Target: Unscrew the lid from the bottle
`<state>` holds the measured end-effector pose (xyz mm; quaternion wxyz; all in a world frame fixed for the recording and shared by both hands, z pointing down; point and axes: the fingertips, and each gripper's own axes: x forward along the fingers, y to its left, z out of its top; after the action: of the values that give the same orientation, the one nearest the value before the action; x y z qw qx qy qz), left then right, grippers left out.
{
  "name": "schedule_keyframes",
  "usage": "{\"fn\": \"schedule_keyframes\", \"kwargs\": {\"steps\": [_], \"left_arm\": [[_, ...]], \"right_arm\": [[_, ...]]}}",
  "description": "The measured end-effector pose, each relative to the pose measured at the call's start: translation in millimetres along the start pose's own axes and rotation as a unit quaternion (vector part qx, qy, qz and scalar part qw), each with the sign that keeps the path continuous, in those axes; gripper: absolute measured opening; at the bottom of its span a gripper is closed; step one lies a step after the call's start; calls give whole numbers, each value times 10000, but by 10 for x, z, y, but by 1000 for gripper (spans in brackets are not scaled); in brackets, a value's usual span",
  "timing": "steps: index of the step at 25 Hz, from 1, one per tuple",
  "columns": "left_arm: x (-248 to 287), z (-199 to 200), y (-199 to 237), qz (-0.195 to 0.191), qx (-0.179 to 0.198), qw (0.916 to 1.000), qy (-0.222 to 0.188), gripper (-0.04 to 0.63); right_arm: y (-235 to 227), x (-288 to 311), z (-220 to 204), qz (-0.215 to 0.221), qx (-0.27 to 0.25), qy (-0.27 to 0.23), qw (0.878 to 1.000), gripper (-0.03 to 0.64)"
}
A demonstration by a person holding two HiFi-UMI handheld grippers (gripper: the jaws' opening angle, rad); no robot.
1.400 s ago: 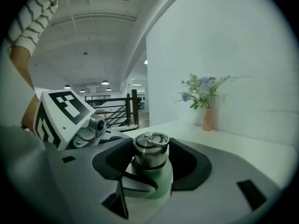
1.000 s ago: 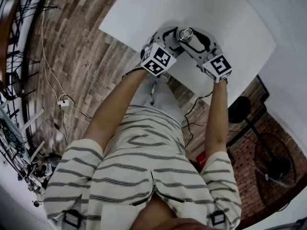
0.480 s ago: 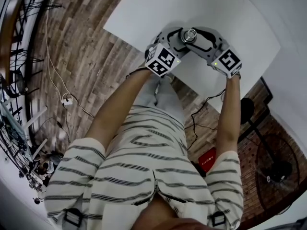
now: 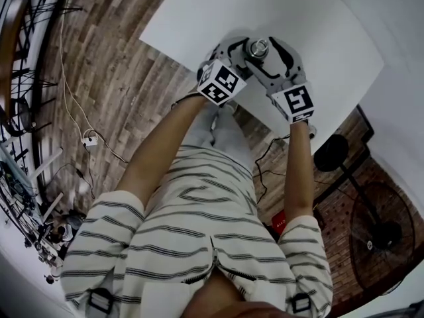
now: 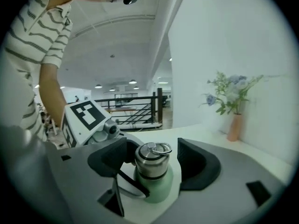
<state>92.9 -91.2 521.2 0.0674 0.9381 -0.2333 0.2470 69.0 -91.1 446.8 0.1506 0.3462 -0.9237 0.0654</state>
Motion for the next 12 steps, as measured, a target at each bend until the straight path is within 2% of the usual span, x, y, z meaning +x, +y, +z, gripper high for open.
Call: {"fn": "schedule_keyframes", "kwargs": {"steps": [3, 5, 9, 12], "left_arm": [[-9, 3, 12, 5, -3, 10000, -10, 322], [-12, -21, 25, 19, -6, 10000, 8, 322], [5, -35, 12, 22, -33, 10000, 23, 322], [-12, -25, 31, 29, -42, 10000, 9, 322]], "right_arm": [[-43, -23, 6, -940, 676, -209, 9931, 316], [-34, 3, -43, -1386, 890, -259, 9860, 313], [3, 36, -110, -1925, 962, -266, 9762, 305], [-40, 53, -123, -2271, 991, -228, 9685, 244]]}}
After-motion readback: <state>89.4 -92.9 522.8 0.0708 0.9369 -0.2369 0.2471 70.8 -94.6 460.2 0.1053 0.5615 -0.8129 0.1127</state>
